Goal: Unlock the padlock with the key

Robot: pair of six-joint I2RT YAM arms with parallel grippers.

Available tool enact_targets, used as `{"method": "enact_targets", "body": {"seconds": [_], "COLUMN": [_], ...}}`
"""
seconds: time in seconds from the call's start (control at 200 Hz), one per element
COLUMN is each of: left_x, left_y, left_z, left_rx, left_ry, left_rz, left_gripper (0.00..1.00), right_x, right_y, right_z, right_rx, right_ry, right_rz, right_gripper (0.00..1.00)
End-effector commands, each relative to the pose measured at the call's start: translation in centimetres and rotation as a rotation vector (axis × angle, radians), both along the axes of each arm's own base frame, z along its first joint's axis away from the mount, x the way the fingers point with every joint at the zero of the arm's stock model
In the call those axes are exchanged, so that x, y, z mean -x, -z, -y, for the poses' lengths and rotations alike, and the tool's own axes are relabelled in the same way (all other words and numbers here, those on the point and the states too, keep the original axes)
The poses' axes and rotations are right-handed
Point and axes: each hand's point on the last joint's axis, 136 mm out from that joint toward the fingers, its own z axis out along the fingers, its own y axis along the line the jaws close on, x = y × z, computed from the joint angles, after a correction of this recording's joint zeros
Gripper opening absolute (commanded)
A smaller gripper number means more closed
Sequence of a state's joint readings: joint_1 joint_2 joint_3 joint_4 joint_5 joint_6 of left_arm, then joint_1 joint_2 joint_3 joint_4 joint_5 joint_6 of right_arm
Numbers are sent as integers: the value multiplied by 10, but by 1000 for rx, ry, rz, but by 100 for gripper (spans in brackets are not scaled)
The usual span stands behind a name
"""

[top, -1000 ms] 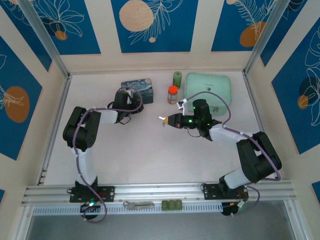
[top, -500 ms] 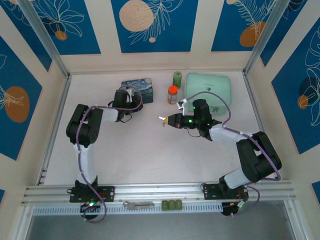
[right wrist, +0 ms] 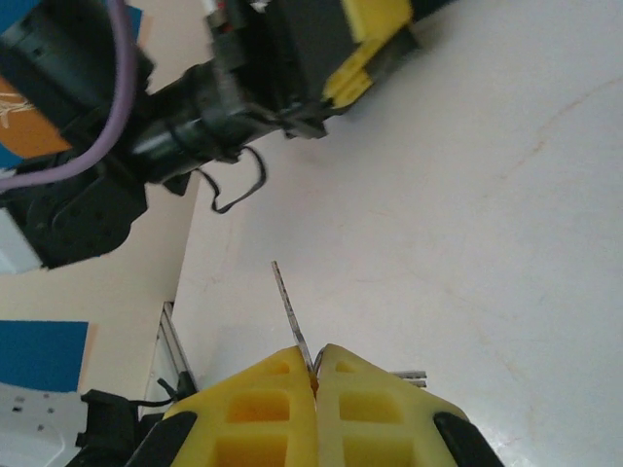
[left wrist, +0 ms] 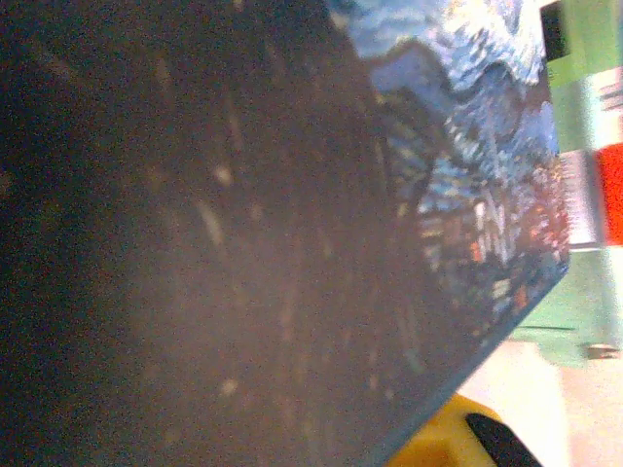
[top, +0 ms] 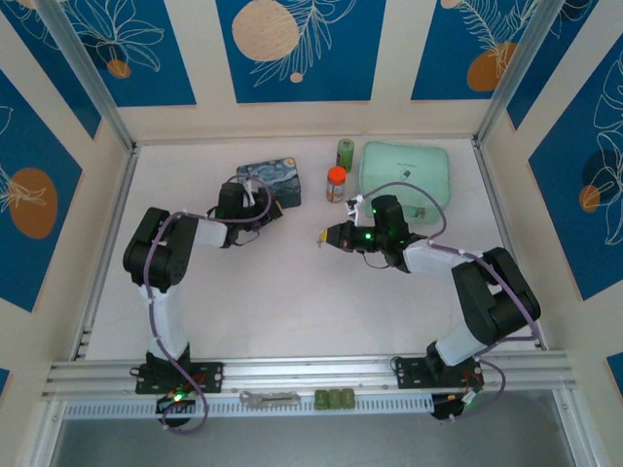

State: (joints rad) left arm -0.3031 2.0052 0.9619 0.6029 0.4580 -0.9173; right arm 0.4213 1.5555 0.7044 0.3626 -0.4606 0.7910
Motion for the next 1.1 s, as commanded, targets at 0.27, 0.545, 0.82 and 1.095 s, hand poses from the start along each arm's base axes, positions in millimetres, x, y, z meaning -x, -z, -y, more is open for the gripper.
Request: {"method": "enact_targets", "body": {"seconds": [0.27,0.545,0.82,1.095], "left_x": [38,62,69,75], "left_y": [-80,-87,-91,-83], "left_z": [43,52,51,51], "left_rx": [500,526,541,537], "left_ry": [47,41,33,19], "left_rz": [14,29,44,37], "left_gripper": [0,0,0,0], "right_x": [-6,-12,-19,-24], "right_y": [15,21,28,19], "right_z": [-16,-34,-33,-36], "right_rx": [-115,-168,-183,-195], "right_ry": [76,87,128,135], "right_rz": [-162,-202,-216,-193], "right_gripper": [0,0,0,0]}}
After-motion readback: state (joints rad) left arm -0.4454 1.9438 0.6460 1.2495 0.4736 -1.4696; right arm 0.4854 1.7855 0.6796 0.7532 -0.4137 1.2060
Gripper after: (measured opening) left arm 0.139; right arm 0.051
